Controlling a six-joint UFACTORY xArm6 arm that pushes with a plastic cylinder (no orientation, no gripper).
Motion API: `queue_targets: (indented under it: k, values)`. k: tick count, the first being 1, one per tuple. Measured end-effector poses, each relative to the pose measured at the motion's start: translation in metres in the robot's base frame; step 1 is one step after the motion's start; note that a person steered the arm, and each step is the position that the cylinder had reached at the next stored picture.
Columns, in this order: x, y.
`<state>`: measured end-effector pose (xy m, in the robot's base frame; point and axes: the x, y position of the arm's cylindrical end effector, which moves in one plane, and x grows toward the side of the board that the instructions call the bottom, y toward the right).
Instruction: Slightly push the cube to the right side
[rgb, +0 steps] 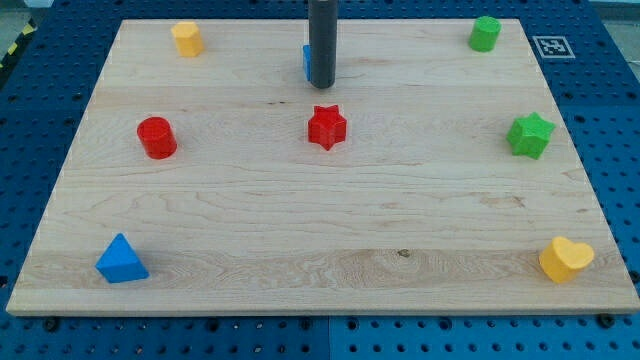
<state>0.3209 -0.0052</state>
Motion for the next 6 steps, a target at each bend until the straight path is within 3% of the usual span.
queue_targets:
  k: [4, 6]
  values:
    - [0.000, -0.075]
    - [-0.030, -0.067]
